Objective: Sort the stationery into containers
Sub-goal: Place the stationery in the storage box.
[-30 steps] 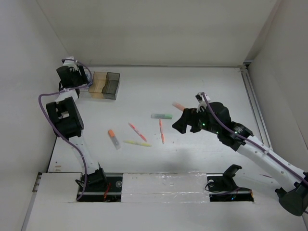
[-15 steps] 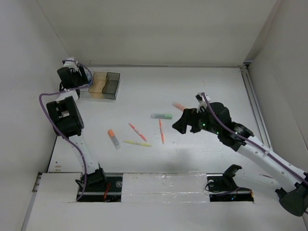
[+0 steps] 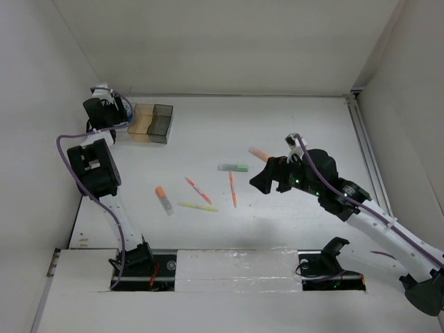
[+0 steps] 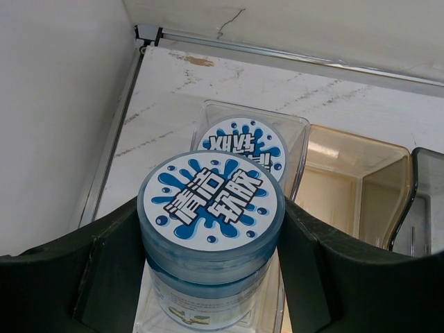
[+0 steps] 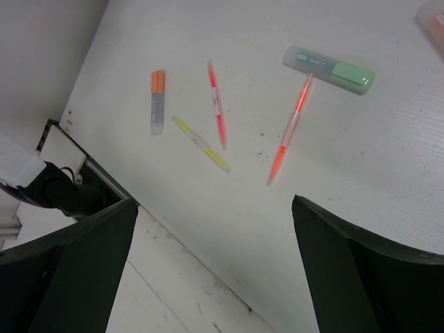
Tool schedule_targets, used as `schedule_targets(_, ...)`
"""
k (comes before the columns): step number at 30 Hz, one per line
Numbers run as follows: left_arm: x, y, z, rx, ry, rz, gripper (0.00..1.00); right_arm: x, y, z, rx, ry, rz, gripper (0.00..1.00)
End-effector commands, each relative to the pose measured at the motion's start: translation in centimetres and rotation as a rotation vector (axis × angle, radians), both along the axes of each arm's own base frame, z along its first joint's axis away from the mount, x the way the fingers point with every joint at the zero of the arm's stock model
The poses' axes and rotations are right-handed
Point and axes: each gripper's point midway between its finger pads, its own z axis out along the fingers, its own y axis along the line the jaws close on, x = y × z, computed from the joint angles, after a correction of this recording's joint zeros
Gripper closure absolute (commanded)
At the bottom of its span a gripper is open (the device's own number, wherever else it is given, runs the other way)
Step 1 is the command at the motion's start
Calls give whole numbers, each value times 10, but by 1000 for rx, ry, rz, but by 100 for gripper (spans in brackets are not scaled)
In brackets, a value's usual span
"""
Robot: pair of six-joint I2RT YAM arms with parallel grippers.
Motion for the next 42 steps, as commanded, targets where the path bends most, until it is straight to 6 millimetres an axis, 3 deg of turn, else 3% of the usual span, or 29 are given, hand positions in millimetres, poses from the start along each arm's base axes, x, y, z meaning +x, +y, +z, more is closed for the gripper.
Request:
schedule_targets(1,6,-2,19,18,-76,-20,100,-1,-1,21,30,-66,3,0)
schedule_targets(16,4,-17,26,30,-75,-38,100,-4,-6,25,30,-84,-2,0)
schedule_targets(21,0,-13,17,33,-55,-8,100,-7,-9,29,36,-91,-2,0)
schedule_targets(26,-1,-13,20,45,-63,-10,64,-7,-8,33,42,-98,-3,0)
schedule_targets(27,-3,-14,22,45,-64,-10,49,-7,-8,33,42,-98,-3,0)
schedule_targets(28,-3,-14,31,52,-83,-10,42,-7,-8,33,42,-98,-3,0)
schedule_targets(31,-6,-14,30,52,-83,-10,24,-7,-8,33,42,-98,-3,0)
schedule_targets(33,-6,-15,35,54,-92,-10,0,-7,-8,33,42,-98,-3,0)
schedule_targets(39,-9,-17,56,39,-134,-2,0,-7,-8,33,42,-98,-3,0)
schedule_targets(42,-11,-18,86,42,-191,2,0,-6,-5,31,32,-94,11,0)
